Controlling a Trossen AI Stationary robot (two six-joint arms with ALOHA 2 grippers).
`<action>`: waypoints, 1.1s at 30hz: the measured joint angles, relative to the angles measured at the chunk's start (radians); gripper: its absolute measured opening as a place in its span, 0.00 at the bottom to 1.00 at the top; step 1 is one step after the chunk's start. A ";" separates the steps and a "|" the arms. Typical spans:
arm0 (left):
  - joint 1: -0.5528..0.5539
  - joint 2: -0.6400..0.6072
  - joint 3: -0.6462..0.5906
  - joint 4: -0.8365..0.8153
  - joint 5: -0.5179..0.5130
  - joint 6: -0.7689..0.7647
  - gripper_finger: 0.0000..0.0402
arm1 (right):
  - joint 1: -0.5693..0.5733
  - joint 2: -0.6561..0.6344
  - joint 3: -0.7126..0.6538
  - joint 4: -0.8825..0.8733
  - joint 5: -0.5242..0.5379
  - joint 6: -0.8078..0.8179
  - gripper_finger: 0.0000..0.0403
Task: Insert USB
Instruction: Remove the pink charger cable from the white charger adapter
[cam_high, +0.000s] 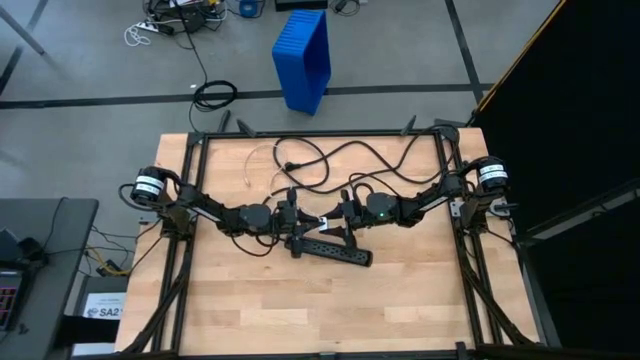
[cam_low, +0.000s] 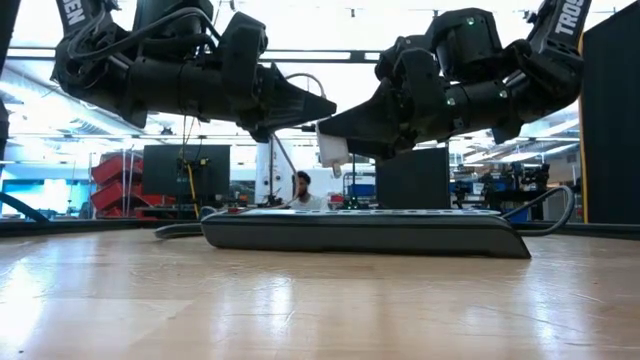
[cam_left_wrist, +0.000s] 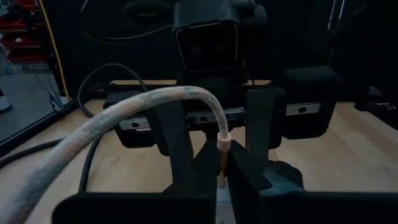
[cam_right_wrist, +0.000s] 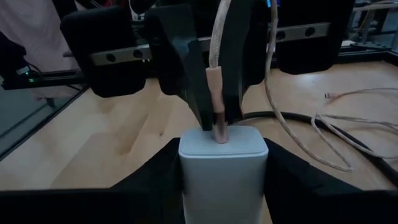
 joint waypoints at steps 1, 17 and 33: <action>0.000 0.000 -0.001 0.006 0.000 0.009 0.00 | 0.000 -0.001 0.001 -0.008 0.000 0.000 0.35; 0.001 0.001 -0.001 0.054 -0.097 0.076 0.00 | -0.003 -0.001 0.002 -0.051 0.016 0.013 0.35; 0.002 0.001 -0.001 0.067 -0.060 0.111 0.00 | -0.001 0.001 -0.001 -0.044 0.007 0.013 0.35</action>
